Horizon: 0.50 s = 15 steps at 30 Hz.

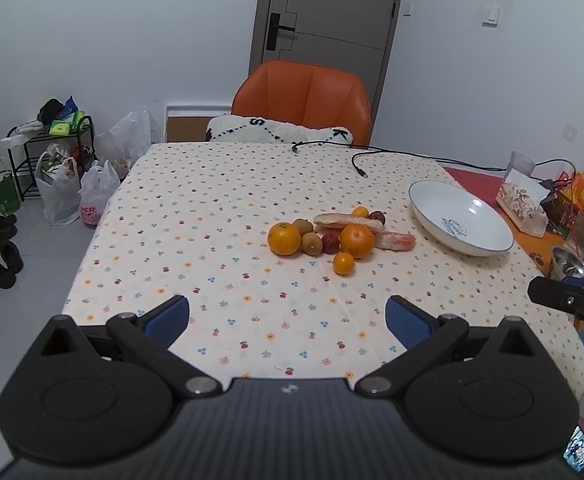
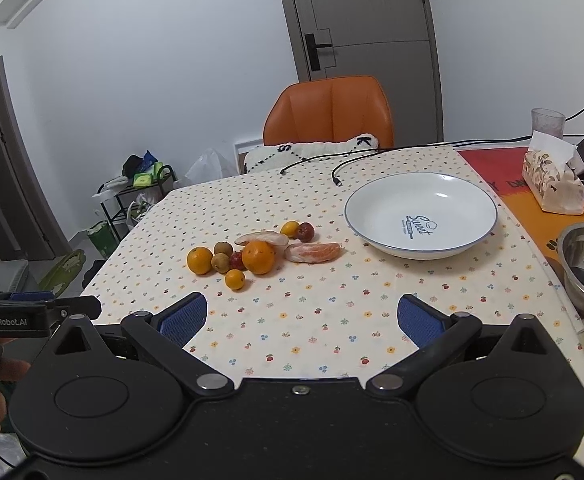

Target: Organize fruits

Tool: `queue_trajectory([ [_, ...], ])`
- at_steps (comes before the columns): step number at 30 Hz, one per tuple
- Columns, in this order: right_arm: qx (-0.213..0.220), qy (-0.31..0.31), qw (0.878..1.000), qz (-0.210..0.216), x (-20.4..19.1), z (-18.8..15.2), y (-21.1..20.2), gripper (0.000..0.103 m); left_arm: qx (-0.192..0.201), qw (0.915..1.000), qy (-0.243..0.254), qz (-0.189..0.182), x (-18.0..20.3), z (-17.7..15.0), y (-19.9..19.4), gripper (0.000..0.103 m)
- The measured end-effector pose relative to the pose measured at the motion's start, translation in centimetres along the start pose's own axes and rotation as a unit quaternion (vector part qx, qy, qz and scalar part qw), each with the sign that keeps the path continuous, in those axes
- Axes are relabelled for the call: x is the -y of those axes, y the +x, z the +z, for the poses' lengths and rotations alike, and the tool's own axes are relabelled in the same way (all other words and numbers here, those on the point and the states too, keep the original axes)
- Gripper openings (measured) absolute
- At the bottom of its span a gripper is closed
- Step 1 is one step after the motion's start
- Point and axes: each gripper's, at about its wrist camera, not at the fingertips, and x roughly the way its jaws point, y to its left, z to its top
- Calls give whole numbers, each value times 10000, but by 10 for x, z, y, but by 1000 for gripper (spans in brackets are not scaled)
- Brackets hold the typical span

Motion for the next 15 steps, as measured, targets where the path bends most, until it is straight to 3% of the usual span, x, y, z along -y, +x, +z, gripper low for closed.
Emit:
queue_trajectory([
  [15,1,3,10000,-25,2,1,-2,103,121,9996,-92,-254,-1,2,-6,103],
])
